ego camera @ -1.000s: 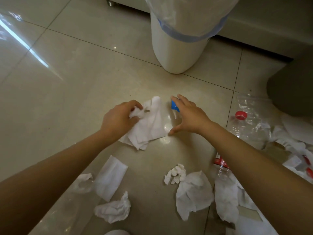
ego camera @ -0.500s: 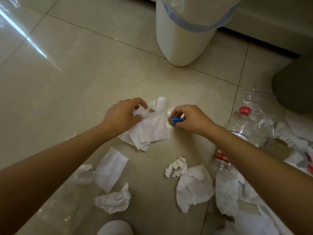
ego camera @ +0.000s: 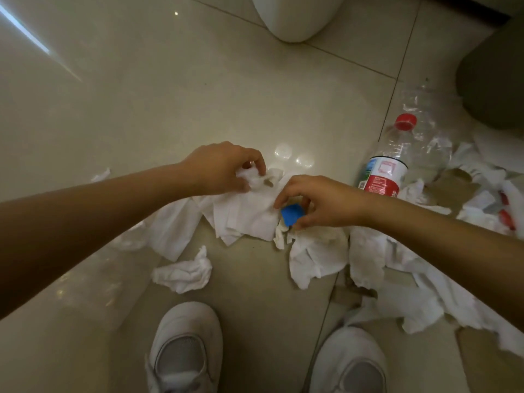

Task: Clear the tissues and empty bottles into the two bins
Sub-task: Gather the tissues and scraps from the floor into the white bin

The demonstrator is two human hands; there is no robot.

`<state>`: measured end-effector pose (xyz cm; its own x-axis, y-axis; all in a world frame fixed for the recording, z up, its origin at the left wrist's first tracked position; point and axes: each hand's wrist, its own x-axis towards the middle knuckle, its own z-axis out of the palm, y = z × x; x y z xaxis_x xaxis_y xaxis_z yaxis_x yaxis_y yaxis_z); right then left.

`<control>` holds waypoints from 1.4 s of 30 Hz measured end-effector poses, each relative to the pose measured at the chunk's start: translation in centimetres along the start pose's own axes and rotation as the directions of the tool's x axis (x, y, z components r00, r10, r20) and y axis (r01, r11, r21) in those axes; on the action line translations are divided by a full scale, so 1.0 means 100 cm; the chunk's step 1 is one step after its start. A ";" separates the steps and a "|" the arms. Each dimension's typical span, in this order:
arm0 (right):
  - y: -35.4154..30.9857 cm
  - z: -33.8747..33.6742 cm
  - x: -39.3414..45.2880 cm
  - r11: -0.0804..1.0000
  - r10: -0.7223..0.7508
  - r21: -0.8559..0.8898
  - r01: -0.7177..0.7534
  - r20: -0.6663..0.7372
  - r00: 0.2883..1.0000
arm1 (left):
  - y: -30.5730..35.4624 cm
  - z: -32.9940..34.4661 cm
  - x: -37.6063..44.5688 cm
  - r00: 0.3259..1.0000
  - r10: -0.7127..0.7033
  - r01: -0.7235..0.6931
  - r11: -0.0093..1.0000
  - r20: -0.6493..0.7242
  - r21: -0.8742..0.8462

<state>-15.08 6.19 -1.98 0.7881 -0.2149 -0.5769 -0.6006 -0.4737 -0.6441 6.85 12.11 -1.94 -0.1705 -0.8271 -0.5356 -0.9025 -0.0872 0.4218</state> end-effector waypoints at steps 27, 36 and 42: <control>0.011 -0.005 -0.016 0.723 -0.172 -0.691 -0.001 -0.182 0.968 | -0.011 -0.015 -0.015 0.999 -0.030 0.030 0.999 -0.019 0.028; -0.007 -0.082 -0.025 0.721 -0.396 -0.684 -0.112 -0.539 0.743 | -0.004 -0.097 -0.021 0.965 -0.048 0.019 0.994 -0.259 -0.112; -0.026 -0.138 -0.034 0.705 -0.437 -0.679 -0.205 -0.644 0.628 | 0.010 -0.147 -0.021 0.915 -0.032 -0.044 0.983 -0.402 -0.179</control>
<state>-14.28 -3.64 8.58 0.8444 -0.4776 0.2428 -0.4933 -0.8698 0.0046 12.14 5.61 10.40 0.0320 -0.9772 -0.2097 -0.8089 -0.1486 0.5689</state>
